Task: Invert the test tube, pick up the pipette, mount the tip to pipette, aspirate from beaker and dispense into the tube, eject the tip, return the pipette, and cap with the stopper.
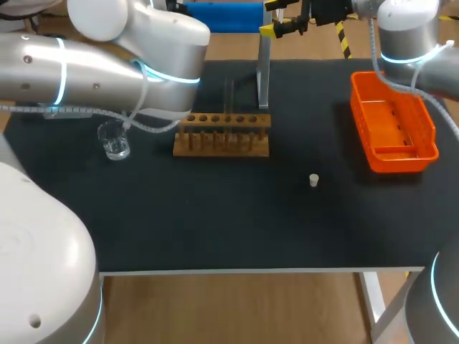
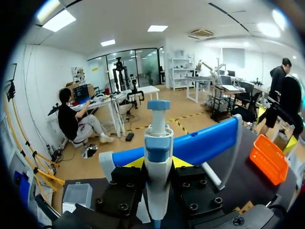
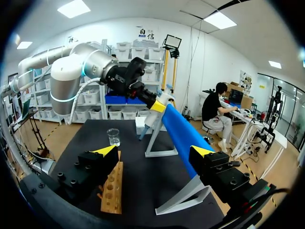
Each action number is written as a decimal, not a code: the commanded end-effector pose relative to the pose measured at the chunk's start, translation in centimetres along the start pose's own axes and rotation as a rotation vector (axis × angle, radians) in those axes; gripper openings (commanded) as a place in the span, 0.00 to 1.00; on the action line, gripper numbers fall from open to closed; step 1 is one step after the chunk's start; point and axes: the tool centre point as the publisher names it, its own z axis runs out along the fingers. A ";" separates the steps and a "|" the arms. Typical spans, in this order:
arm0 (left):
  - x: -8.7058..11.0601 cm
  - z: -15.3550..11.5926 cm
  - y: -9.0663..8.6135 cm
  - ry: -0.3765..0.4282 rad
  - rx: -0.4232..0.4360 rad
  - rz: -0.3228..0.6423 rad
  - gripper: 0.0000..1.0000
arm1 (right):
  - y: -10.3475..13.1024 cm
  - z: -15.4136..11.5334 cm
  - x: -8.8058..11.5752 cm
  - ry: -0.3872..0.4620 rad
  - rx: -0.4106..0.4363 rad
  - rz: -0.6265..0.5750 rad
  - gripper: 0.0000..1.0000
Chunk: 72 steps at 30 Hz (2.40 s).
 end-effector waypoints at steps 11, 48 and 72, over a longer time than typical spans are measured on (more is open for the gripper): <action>0.2 0.5 0.5 -0.033 -0.089 -0.010 0.00 | 0.0 -0.1 -0.1 0.004 0.002 0.000 1.00; 0.0 2.0 1.6 -0.048 -0.146 -0.025 0.00 | 0.0 -0.1 -0.1 0.004 0.002 0.000 1.00; -0.4 1.8 0.7 -0.106 -0.149 -0.028 0.00 | 0.0 -0.1 -0.1 0.004 0.002 0.000 1.00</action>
